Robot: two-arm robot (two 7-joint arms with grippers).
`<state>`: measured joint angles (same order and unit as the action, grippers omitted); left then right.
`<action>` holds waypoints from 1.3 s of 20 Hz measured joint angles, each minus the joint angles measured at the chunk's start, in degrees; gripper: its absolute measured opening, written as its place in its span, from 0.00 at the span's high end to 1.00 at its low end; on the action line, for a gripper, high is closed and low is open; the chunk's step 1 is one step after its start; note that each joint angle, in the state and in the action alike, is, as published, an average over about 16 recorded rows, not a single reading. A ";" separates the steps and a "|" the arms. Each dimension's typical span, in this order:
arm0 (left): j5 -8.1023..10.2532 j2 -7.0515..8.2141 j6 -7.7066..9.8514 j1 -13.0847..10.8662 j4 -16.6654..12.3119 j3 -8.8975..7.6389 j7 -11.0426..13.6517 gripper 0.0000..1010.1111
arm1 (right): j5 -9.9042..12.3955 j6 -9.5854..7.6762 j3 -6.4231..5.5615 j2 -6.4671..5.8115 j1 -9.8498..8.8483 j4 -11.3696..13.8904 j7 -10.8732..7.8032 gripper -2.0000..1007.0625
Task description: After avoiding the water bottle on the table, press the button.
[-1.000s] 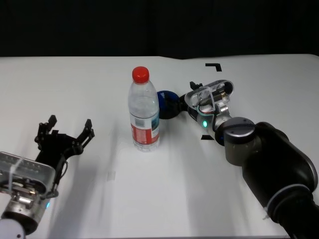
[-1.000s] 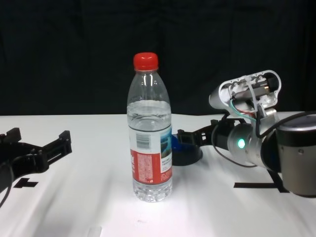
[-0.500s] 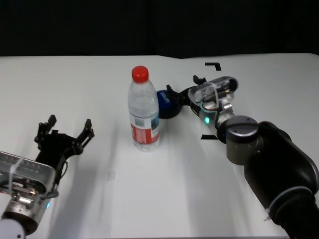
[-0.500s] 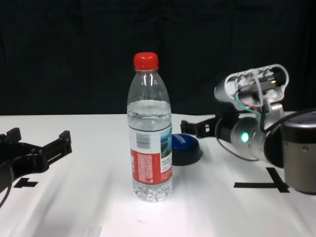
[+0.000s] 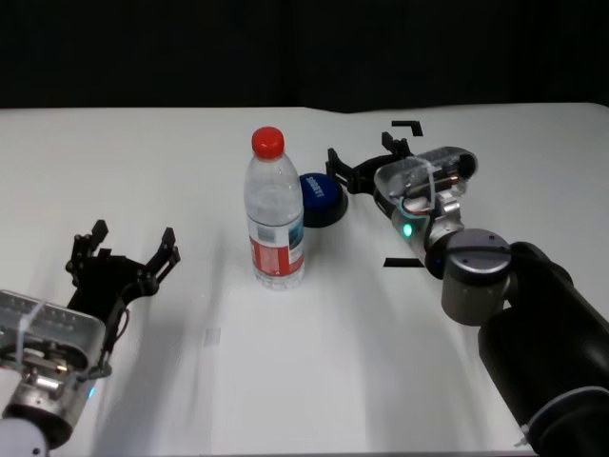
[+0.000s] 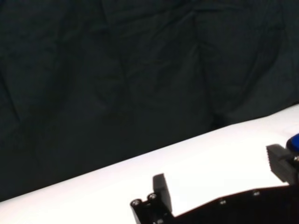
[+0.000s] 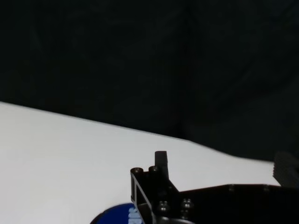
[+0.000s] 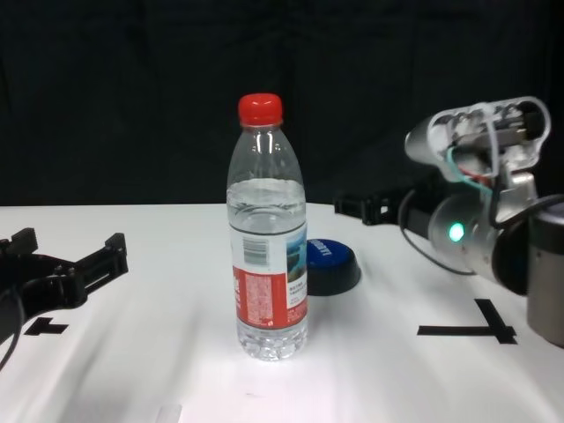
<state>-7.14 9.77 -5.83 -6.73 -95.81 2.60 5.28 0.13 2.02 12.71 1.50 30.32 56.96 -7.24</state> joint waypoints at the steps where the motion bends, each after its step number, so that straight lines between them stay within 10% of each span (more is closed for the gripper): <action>1: 0.00 0.00 0.00 0.00 0.00 0.00 0.00 0.01 | 0.08 -0.13 -0.09 -0.11 -0.65 1.06 0.07 0.00; 15: 0.00 0.00 0.00 0.00 0.00 0.00 0.00 0.01 | 0.98 -3.29 -0.96 -2.07 -11.02 16.43 0.69 0.00; 26: 0.00 0.00 0.00 0.00 0.00 0.00 0.00 0.01 | 1.39 -4.93 -1.35 -3.05 -16.64 23.82 0.99 0.00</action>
<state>-7.14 9.77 -5.83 -6.72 -95.81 2.60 5.28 1.53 -2.91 11.35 -1.54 13.69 80.77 -6.25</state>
